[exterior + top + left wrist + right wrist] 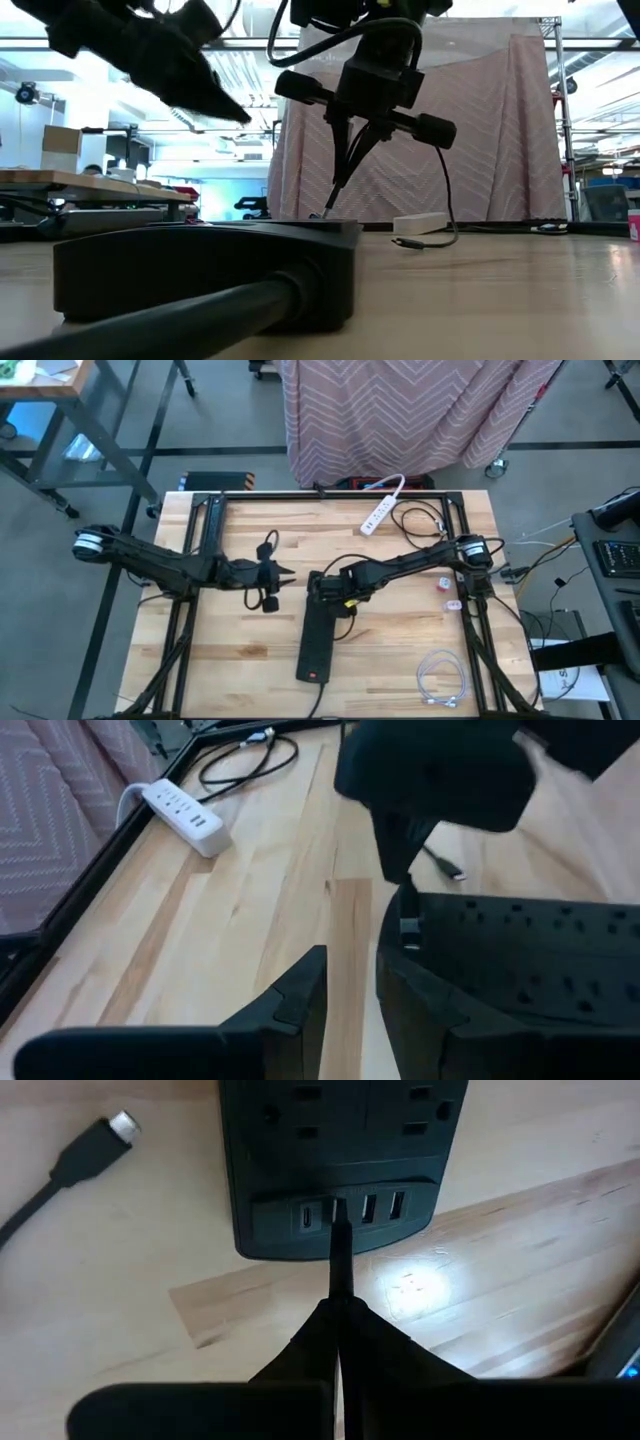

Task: Insert USB
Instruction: Insert the bottom black charger cable into the bottom black outlet extension

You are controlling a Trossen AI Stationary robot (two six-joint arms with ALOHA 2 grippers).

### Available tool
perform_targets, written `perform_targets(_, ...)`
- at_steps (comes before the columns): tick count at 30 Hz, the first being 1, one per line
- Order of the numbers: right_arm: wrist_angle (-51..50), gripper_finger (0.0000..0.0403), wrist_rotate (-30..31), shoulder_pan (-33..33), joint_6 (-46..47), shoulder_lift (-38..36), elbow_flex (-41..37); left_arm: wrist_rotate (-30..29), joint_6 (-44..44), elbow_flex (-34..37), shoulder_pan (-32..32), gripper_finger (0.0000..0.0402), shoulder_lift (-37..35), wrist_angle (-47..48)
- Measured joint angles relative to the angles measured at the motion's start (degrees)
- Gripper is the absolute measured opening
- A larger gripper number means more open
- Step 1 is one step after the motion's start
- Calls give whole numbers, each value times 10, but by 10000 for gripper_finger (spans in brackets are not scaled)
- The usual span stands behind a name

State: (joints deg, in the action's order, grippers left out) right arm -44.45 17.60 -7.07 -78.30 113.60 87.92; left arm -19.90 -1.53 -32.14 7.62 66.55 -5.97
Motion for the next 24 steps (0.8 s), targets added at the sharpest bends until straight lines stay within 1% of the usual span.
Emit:
perform_targets(4,-1,0,0,0,3,0,0,5,-9,0,-13,75,36,-30)
perform_targets(6,-1,0,0,0,7,0,0,43,-1,0,-22,75,54,-42)
perform_targets(8,-1,0,-1,0,15,0,0,106,10,0,-35,75,69,-49)
perform_targets(10,-2,0,-1,0,21,0,0,133,13,-5,-44,75,87,-52)
perform_targets(14,0,0,-1,0,22,0,0,129,6,-30,-50,75,131,-59)
perform_targets(20,2,0,-1,0,24,0,0,130,-5,-91,-49,75,222,-56)
perform_targets(24,-38,0,-6,0,36,2,-2,130,-3,-112,-51,75,261,-51)
